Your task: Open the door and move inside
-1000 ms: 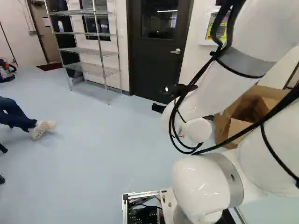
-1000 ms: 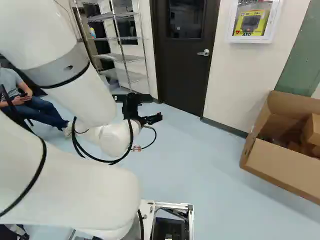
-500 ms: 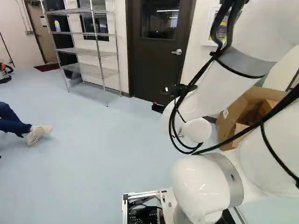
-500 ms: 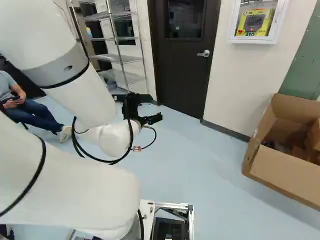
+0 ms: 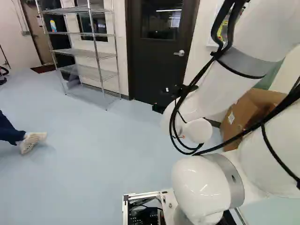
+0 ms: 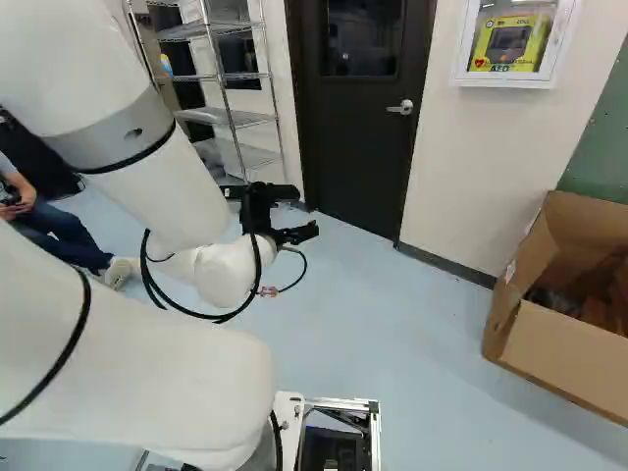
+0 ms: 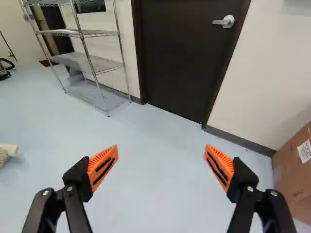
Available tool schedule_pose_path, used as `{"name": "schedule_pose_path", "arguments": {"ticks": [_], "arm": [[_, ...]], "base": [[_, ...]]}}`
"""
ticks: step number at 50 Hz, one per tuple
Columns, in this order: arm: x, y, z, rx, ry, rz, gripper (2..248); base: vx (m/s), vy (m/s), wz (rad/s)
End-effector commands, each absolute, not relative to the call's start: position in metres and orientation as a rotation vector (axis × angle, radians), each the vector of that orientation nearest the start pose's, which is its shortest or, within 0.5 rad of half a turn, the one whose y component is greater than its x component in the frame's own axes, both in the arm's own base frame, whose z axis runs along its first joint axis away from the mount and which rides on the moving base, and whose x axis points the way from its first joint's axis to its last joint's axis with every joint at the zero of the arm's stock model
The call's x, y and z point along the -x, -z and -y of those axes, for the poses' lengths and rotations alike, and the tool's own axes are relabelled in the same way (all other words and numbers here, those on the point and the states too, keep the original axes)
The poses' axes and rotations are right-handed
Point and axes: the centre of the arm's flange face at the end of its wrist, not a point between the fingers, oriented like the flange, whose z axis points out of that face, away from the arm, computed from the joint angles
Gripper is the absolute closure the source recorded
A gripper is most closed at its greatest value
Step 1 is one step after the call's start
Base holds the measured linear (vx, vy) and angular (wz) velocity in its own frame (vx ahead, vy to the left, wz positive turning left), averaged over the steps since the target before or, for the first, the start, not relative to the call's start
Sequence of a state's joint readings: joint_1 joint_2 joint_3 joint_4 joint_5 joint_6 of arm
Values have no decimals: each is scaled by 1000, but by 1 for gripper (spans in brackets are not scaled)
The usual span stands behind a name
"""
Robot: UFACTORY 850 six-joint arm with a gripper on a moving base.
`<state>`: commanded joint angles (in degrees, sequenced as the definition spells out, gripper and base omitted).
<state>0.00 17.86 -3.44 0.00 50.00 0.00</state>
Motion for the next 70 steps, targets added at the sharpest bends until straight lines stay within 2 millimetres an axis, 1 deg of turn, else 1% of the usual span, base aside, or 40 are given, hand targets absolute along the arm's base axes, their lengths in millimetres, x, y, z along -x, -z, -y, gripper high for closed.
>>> {"name": "schedule_pose_path", "arguments": {"ticks": [46, 70], "arm": [[-260, -364, 0, 2553, 1831, 0, 3], [-260, -364, 0, 2553, 1831, 0, 3]], "base": [[173, 43, -18], [172, 10, -188]]}}
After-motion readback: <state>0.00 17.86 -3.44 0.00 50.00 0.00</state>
